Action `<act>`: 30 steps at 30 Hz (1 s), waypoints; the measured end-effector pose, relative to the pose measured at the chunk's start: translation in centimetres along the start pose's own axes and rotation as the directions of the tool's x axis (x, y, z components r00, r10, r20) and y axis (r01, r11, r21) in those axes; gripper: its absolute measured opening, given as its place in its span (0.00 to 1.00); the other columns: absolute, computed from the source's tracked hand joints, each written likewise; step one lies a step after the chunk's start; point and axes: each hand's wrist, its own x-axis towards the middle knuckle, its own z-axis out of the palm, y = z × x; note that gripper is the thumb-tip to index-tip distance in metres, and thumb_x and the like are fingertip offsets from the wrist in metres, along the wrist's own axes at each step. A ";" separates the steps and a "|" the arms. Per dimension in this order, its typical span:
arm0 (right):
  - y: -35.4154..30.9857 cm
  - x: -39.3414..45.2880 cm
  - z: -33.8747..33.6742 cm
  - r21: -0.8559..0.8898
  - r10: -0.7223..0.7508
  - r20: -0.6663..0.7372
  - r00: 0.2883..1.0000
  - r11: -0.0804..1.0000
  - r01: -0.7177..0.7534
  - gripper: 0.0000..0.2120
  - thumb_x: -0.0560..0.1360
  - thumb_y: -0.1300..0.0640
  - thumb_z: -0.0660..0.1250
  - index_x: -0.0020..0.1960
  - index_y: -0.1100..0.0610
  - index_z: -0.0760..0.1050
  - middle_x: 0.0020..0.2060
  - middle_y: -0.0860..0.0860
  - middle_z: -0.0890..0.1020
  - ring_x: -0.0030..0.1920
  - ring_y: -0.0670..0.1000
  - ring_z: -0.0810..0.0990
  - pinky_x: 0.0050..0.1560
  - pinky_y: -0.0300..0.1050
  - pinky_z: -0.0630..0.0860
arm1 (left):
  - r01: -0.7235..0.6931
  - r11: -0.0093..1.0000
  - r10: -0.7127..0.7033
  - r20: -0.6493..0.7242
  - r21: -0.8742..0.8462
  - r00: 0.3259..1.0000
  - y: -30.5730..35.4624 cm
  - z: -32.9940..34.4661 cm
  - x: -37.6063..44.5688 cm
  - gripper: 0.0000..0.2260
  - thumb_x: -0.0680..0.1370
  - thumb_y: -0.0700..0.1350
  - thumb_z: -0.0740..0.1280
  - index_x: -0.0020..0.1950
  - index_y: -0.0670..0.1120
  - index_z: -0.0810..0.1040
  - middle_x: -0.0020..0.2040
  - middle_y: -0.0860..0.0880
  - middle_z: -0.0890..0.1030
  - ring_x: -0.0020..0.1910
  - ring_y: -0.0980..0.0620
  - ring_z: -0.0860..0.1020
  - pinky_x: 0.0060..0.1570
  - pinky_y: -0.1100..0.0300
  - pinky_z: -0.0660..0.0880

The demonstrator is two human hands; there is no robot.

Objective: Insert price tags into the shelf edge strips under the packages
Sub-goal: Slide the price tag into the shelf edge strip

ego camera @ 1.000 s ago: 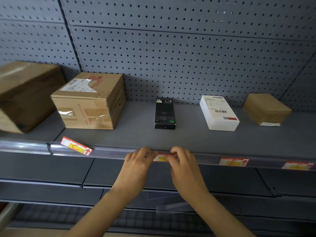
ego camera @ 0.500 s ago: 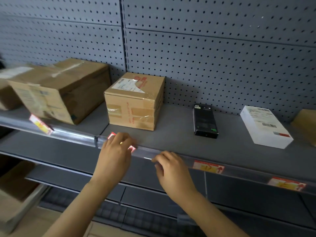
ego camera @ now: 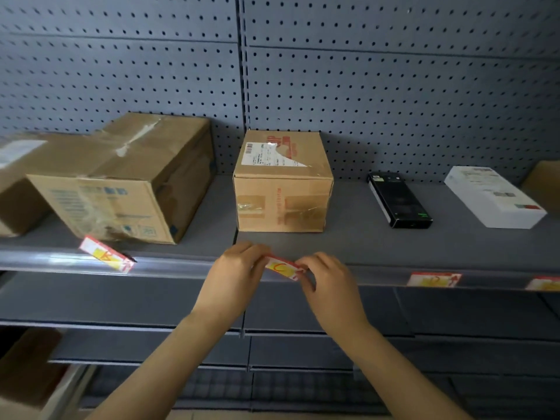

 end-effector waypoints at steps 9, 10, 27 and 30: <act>-0.4 0.9 -0.1 -0.071 -0.056 0.018 0.998 0.996 0.057 0.06 0.69 0.66 0.71 0.42 0.56 0.78 0.38 0.51 0.78 0.40 0.54 0.76 0.38 0.50 0.74 | 0.032 0.998 -0.033 0.027 0.055 0.999 -1.1 0.4 -0.7 0.04 0.73 0.36 0.70 0.43 0.44 0.81 0.38 0.45 0.80 0.36 0.44 0.78 0.29 0.50 0.77; -0.4 0.9 -0.2 -0.078 -0.067 0.019 0.998 0.995 0.068 0.07 0.69 0.67 0.71 0.42 0.56 0.79 0.38 0.51 0.78 0.39 0.54 0.76 0.38 0.50 0.74 | 0.039 0.997 -0.041 0.031 0.073 0.999 -1.2 0.5 -0.9 0.04 0.72 0.36 0.71 0.43 0.44 0.82 0.38 0.46 0.80 0.36 0.44 0.79 0.28 0.50 0.78; -0.1 1.1 0.1 -0.033 -0.111 0.026 0.993 0.993 0.112 0.09 0.64 0.69 0.75 0.41 0.58 0.84 0.34 0.52 0.79 0.34 0.54 0.77 0.29 0.49 0.76 | 0.085 0.967 -0.093 0.022 0.239 0.995 -0.6 1.1 -1.5 0.10 0.66 0.32 0.75 0.40 0.44 0.79 0.35 0.47 0.80 0.31 0.45 0.78 0.23 0.59 0.71; 0.0 1.0 0.3 -0.048 -0.124 0.029 0.992 0.991 0.125 0.08 0.64 0.70 0.75 0.39 0.59 0.83 0.34 0.52 0.78 0.34 0.54 0.76 0.28 0.50 0.75 | 0.074 0.962 -0.090 0.049 0.262 0.995 -0.7 1.0 -1.5 0.11 0.64 0.31 0.75 0.38 0.45 0.79 0.34 0.47 0.79 0.30 0.45 0.77 0.22 0.59 0.70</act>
